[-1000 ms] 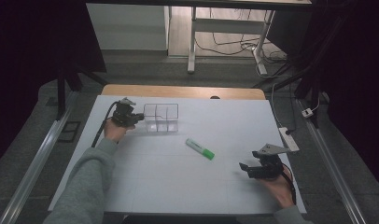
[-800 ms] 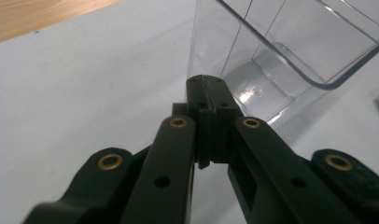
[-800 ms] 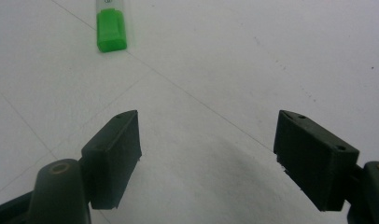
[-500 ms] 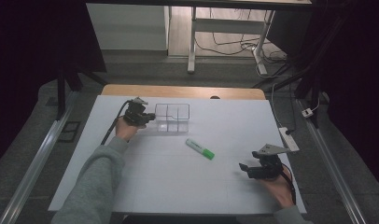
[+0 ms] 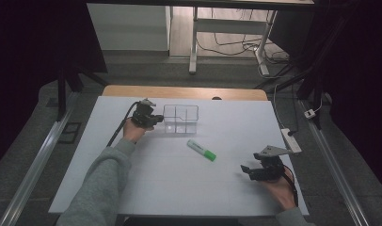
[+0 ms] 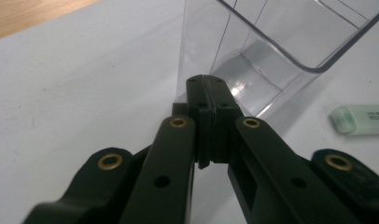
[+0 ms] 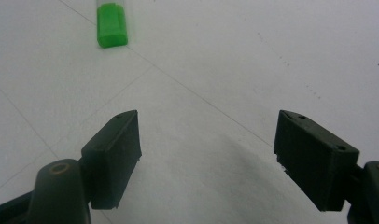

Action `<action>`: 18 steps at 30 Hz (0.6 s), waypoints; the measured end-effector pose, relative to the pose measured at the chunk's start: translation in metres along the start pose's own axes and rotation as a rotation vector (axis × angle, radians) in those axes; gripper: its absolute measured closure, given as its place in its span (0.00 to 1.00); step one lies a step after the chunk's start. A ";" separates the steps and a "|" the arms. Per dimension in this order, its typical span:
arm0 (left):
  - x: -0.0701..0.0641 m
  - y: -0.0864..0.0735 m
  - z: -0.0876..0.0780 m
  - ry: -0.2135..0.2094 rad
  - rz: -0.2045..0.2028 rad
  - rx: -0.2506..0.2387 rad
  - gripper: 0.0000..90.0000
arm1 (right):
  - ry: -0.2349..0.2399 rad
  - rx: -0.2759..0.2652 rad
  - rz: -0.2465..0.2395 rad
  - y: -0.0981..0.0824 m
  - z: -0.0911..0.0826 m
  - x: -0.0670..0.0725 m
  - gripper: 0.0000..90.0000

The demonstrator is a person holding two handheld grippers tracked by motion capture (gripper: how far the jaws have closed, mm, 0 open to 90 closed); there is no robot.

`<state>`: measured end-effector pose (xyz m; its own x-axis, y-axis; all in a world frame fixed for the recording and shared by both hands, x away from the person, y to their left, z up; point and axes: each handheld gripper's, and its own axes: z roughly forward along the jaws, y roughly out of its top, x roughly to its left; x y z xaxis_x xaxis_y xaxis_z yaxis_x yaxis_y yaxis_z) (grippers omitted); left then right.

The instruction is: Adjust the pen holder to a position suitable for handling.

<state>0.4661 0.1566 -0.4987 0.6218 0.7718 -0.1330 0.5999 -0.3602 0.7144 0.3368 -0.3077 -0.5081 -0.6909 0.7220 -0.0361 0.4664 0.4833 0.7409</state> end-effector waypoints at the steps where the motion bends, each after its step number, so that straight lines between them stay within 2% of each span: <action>1: -0.001 0.000 0.001 -0.002 -0.002 0.001 0.98 | -0.001 -0.003 0.001 0.000 0.000 0.000 0.25; 4: -0.005 0.002 0.002 -0.001 0.014 0.007 0.98 | -0.001 0.000 0.001 0.000 0.000 0.000 0.25; 10: -0.009 0.005 0.006 -0.007 0.018 0.001 0.98 | -0.001 0.000 -0.001 0.000 0.000 0.000 0.25; 18: -0.009 0.006 0.008 -0.001 0.016 0.008 0.98 | -0.002 0.000 -0.002 0.000 0.000 0.000 0.25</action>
<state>0.4686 0.1431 -0.4988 0.6316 0.7656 -0.1221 0.5942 -0.3769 0.7106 0.3366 -0.3083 -0.5080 -0.6907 0.7221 -0.0383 0.4652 0.4843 0.7410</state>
